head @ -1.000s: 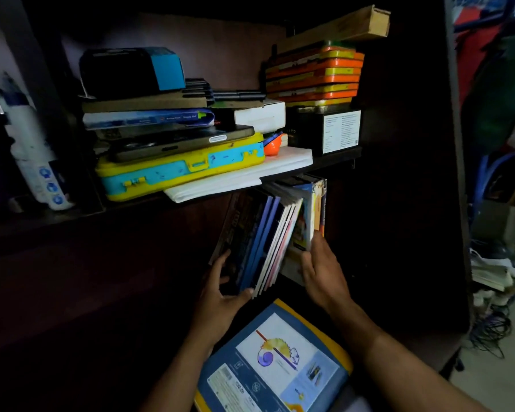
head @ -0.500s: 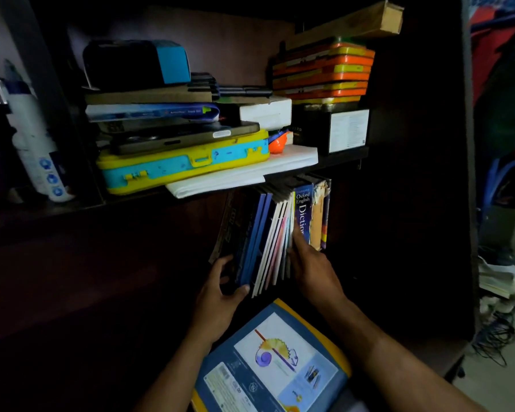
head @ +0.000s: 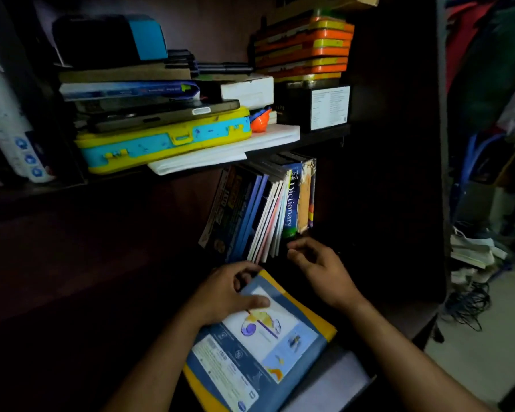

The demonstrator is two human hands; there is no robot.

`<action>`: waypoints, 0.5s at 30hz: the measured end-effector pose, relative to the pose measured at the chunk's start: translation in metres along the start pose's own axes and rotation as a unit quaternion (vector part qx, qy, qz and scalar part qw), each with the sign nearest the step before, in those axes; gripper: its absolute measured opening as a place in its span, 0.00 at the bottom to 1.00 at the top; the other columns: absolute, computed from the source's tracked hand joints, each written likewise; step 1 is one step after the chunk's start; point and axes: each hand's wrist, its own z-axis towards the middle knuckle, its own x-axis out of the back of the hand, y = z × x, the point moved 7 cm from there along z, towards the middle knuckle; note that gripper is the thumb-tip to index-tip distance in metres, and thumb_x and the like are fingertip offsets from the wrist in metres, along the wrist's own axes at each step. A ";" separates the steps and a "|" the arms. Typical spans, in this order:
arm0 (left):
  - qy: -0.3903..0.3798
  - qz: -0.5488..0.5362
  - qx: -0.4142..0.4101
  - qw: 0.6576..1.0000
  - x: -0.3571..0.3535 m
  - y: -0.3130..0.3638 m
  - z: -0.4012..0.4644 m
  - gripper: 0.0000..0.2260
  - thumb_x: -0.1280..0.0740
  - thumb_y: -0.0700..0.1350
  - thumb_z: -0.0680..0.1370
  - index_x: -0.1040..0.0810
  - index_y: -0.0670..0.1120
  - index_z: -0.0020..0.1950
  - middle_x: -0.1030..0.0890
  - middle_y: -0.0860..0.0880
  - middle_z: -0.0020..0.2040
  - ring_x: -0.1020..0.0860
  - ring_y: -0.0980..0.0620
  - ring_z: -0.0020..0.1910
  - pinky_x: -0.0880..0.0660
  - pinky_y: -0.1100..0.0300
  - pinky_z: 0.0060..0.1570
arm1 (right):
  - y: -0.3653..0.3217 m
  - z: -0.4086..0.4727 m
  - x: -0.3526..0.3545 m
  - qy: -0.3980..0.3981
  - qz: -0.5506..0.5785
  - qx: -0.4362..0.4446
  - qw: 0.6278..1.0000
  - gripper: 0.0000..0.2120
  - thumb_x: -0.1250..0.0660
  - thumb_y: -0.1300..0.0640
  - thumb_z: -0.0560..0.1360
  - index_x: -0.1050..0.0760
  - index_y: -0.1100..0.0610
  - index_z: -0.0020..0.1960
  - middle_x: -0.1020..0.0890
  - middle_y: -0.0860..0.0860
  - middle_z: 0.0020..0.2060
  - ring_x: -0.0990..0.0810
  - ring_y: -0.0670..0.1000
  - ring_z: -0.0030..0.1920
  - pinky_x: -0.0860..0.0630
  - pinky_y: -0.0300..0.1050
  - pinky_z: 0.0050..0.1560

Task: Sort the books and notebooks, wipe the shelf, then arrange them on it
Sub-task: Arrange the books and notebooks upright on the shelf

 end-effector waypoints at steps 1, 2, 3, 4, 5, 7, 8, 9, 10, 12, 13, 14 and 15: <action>0.006 -0.036 0.006 0.999 0.001 0.000 -0.001 0.20 0.20 0.50 0.71 0.18 0.50 0.61 0.15 0.52 0.49 0.18 0.62 0.45 0.22 0.63 0.44 | -0.003 -0.004 0.000 -0.008 0.007 0.002 1.000 0.04 0.30 0.55 0.79 0.19 0.52 0.54 0.16 0.44 0.47 0.20 0.37 0.47 0.28 0.30 0.50; 0.021 -0.073 0.017 0.997 0.002 -0.002 -0.002 0.15 0.22 0.48 0.73 0.17 0.49 0.58 0.13 0.51 0.49 0.15 0.57 0.45 0.19 0.59 0.44 | -0.004 -0.008 -0.001 -0.015 0.005 0.005 1.000 0.04 0.29 0.55 0.79 0.19 0.53 0.54 0.16 0.45 0.46 0.20 0.36 0.47 0.28 0.30 0.50; 0.043 -0.118 0.029 0.992 0.005 -0.004 -0.005 0.11 0.24 0.47 0.74 0.17 0.48 0.56 0.13 0.49 0.48 0.14 0.51 0.46 0.18 0.55 0.44 | -0.007 -0.012 -0.001 -0.019 0.000 0.009 1.000 0.05 0.28 0.54 0.78 0.19 0.53 0.53 0.16 0.44 0.46 0.20 0.36 0.47 0.28 0.28 0.49; 0.072 -0.168 0.036 0.982 0.008 -0.004 -0.008 0.10 0.25 0.45 0.76 0.17 0.48 0.56 0.13 0.48 0.48 0.14 0.47 0.45 0.17 0.53 0.44 | -0.010 -0.014 0.000 -0.017 -0.004 0.016 1.000 0.07 0.28 0.52 0.78 0.19 0.53 0.54 0.16 0.43 0.47 0.20 0.35 0.48 0.27 0.28 0.49; 0.103 -0.226 0.042 0.968 0.013 -0.005 -0.011 0.09 0.27 0.44 0.77 0.18 0.48 0.56 0.13 0.46 0.49 0.14 0.45 0.45 0.16 0.52 0.43 | -0.014 -0.016 0.002 -0.012 0.000 0.025 1.000 0.09 0.28 0.49 0.77 0.19 0.52 0.54 0.16 0.43 0.47 0.19 0.36 0.48 0.27 0.28 0.49; 0.162 -0.344 0.037 0.924 0.022 -0.006 -0.014 0.10 0.30 0.43 0.78 0.22 0.50 0.59 0.13 0.45 0.49 0.14 0.45 0.44 0.16 0.52 0.39 | -0.020 -0.021 0.006 -0.016 0.042 0.037 0.998 0.15 0.29 0.41 0.75 0.20 0.50 0.54 0.15 0.44 0.50 0.17 0.40 0.52 0.24 0.33 0.52; 0.188 -0.389 0.024 0.901 0.026 -0.005 -0.015 0.10 0.31 0.43 0.79 0.23 0.51 0.60 0.13 0.46 0.48 0.14 0.45 0.43 0.17 0.53 0.38 | -0.020 -0.022 0.003 -0.035 0.067 0.028 0.997 0.17 0.29 0.39 0.74 0.20 0.49 0.55 0.14 0.45 0.51 0.16 0.43 0.54 0.21 0.38 0.54; 0.207 -0.418 0.011 0.884 0.028 -0.002 -0.016 0.11 0.32 0.43 0.79 0.24 0.52 0.60 0.14 0.46 0.48 0.14 0.46 0.42 0.17 0.53 0.37 | -0.019 -0.026 -0.002 -0.066 0.086 0.011 0.994 0.17 0.29 0.39 0.74 0.21 0.48 0.56 0.14 0.45 0.53 0.15 0.45 0.55 0.20 0.42 0.55; 0.219 -0.427 -0.001 0.877 0.028 0.001 -0.016 0.10 0.32 0.42 0.80 0.25 0.53 0.60 0.14 0.46 0.48 0.14 0.46 0.42 0.17 0.52 0.37 | -0.018 -0.028 -0.009 -0.102 0.094 -0.004 0.990 0.16 0.28 0.42 0.75 0.21 0.49 0.58 0.14 0.45 0.54 0.15 0.47 0.54 0.18 0.45 0.54; 0.225 -0.427 -0.021 0.875 0.023 0.007 -0.013 0.12 0.32 0.42 0.80 0.25 0.53 0.62 0.15 0.45 0.50 0.15 0.47 0.43 0.17 0.53 0.38 | -0.018 -0.032 -0.017 -0.143 0.104 -0.010 0.984 0.11 0.29 0.51 0.77 0.21 0.52 0.59 0.13 0.45 0.52 0.14 0.49 0.51 0.18 0.43 0.49; 0.222 -0.423 -0.031 0.878 0.022 0.010 -0.011 0.15 0.30 0.44 0.79 0.26 0.53 0.64 0.15 0.45 0.53 0.15 0.48 0.46 0.17 0.55 0.40 | -0.021 -0.031 -0.014 -0.127 0.117 0.003 0.985 0.09 0.30 0.55 0.78 0.21 0.53 0.58 0.13 0.45 0.51 0.13 0.49 0.50 0.18 0.40 0.47; 0.216 -0.410 -0.040 0.885 0.021 0.008 -0.010 0.18 0.27 0.47 0.78 0.26 0.53 0.66 0.16 0.45 0.57 0.16 0.49 0.50 0.18 0.56 0.44 | -0.023 -0.030 -0.007 -0.090 0.139 0.019 0.986 0.08 0.31 0.59 0.79 0.21 0.54 0.58 0.13 0.45 0.50 0.13 0.49 0.49 0.19 0.38 0.46; 0.212 -0.391 -0.050 0.894 0.022 0.007 -0.009 0.22 0.25 0.51 0.76 0.27 0.55 0.68 0.18 0.46 0.62 0.17 0.51 0.56 0.19 0.57 0.50 | -0.024 -0.029 0.001 -0.038 0.165 0.031 0.985 0.07 0.31 0.61 0.79 0.21 0.55 0.57 0.12 0.45 0.49 0.13 0.49 0.48 0.20 0.38 0.45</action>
